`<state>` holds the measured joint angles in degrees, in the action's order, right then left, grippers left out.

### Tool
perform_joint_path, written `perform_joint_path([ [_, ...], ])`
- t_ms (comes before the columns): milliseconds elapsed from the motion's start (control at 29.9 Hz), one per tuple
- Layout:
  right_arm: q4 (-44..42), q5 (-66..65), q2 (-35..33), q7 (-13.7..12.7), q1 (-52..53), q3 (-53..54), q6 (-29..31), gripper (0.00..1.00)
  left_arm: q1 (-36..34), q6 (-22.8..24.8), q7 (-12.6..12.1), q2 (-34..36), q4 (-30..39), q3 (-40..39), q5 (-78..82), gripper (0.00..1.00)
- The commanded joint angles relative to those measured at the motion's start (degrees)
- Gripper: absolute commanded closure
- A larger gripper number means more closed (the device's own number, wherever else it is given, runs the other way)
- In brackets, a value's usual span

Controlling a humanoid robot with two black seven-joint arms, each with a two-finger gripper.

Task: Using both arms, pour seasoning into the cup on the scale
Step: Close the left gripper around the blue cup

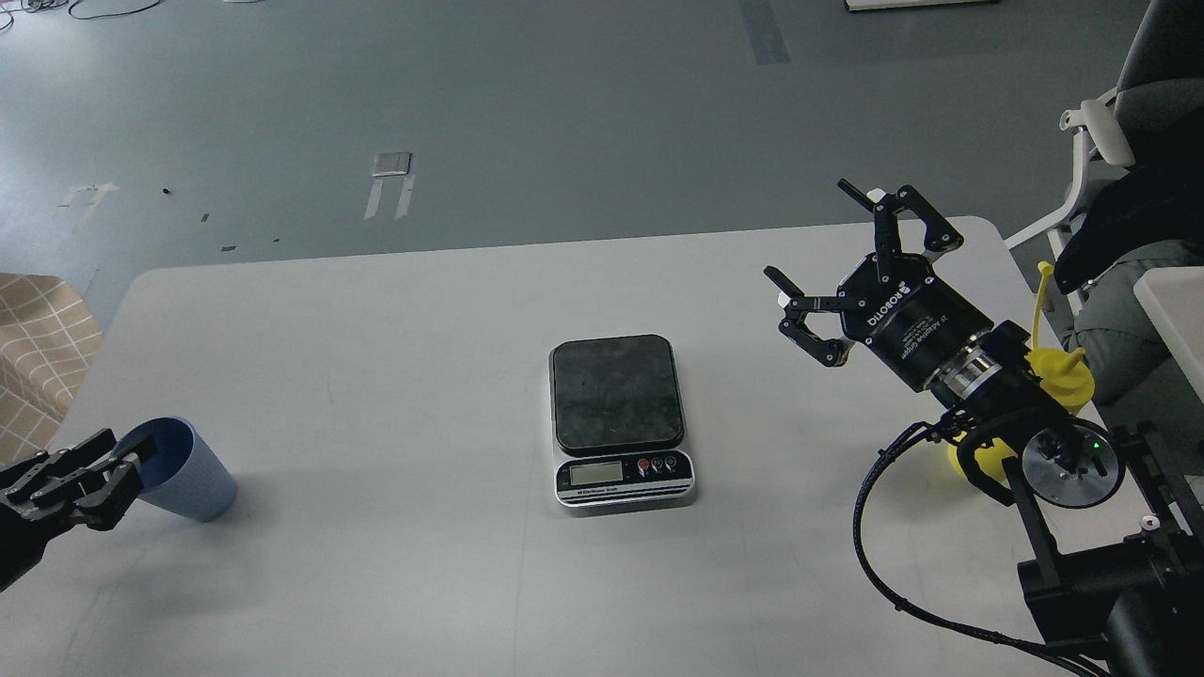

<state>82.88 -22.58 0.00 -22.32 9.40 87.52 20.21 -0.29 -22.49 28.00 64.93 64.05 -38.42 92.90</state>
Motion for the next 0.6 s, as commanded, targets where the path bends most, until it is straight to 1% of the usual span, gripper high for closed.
perform_joint_path([
  [0,0.0,0.0,0.0,0.0,0.0,-0.1,0.0,0.0,0.1,-0.1,0.0,0.0,-0.1,0.0,0.0,0.56],
  [134,0.1,0.0,0.0,0.0,-0.4,-0.1,0.0,0.0,0.4,-0.3,0.0,-0.1,-0.1,0.0,0.0,0.57],
  [334,0.2,0.0,0.0,0.0,-0.4,-0.1,0.0,0.0,0.2,-0.6,0.0,-0.1,-0.1,0.0,0.1,0.64],
  [368,0.1,0.0,0.0,0.0,-0.4,-0.1,0.0,0.0,0.4,-0.6,0.0,0.0,-0.1,0.0,0.1,0.66],
  [468,0.2,0.0,0.0,0.0,-0.4,-0.1,0.0,0.0,0.4,-1.1,0.0,-0.1,-0.1,0.0,0.1,0.76],
  [569,0.2,0.0,0.0,0.0,-0.9,-0.1,0.0,0.0,0.5,-1.1,0.0,-0.1,-0.1,0.0,0.1,0.79],
])
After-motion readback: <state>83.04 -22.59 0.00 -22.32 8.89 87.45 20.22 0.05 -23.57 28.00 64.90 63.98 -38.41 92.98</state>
